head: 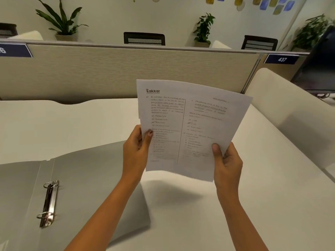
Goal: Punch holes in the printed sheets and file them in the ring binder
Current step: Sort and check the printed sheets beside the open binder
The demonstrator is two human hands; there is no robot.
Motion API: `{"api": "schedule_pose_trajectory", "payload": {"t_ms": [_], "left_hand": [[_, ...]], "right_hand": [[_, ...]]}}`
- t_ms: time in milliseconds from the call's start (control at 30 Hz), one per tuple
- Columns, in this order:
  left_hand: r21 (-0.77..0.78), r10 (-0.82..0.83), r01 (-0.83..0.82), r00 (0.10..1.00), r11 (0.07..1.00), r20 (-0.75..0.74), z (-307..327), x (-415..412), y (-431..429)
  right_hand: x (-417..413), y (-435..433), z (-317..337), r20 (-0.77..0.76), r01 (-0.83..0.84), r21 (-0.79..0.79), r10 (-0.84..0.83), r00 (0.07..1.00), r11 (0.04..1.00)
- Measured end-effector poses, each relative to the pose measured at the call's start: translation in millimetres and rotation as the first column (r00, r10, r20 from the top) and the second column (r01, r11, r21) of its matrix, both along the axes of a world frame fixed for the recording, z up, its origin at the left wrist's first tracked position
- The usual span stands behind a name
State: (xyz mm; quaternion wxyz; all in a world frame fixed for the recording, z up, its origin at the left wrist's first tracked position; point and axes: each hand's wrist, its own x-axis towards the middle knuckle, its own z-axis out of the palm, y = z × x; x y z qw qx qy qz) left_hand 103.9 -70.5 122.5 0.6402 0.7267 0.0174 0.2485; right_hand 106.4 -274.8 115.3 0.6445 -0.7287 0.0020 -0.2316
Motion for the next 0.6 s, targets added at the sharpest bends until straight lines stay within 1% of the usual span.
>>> {"api": "schedule_pose_trajectory", "payload": {"t_ms": [67,133,233,333,400,467,600], "left_hand": [[-0.036,0.016,-0.015,0.999,0.999,0.029,-1.1,-2.6,-5.2],[-0.051,0.026,-0.025,0.999,0.998,0.025,-6.1,-5.9,-7.9],[-0.032,0.009,-0.010,0.999,0.999,-0.041,-24.2,-9.1,-11.0],[0.018,0.008,-0.006,0.995,1.000,-0.096,-41.8,-12.5,-18.0],[0.035,0.035,-0.032,0.996,0.999,-0.087,-44.0,-15.5,-23.4],[0.016,0.055,-0.054,0.996,0.998,-0.067,-40.3,-18.0,-26.3],[-0.011,0.038,-0.039,0.997,0.999,-0.060,-39.5,-18.1,-25.6]], "right_hand": [[-1.6,-0.1,-1.6,-0.005,0.003,0.036,-0.003,1.000,0.999],[-2.7,-0.8,-9.2,-0.024,0.008,0.055,-0.007,1.000,0.998],[-4.3,-1.0,-30.5,-0.089,0.012,0.081,-0.005,0.996,0.997],[-5.8,0.3,-46.9,-0.155,0.029,0.122,-0.010,0.988,0.992],[-6.1,0.6,-49.3,-0.163,0.047,0.121,-0.027,0.986,0.992],[-5.6,-0.1,-47.0,-0.154,0.062,0.132,-0.041,0.987,0.989],[-3.6,-1.3,-47.2,-0.146,0.068,0.123,-0.049,0.988,0.990]]}}
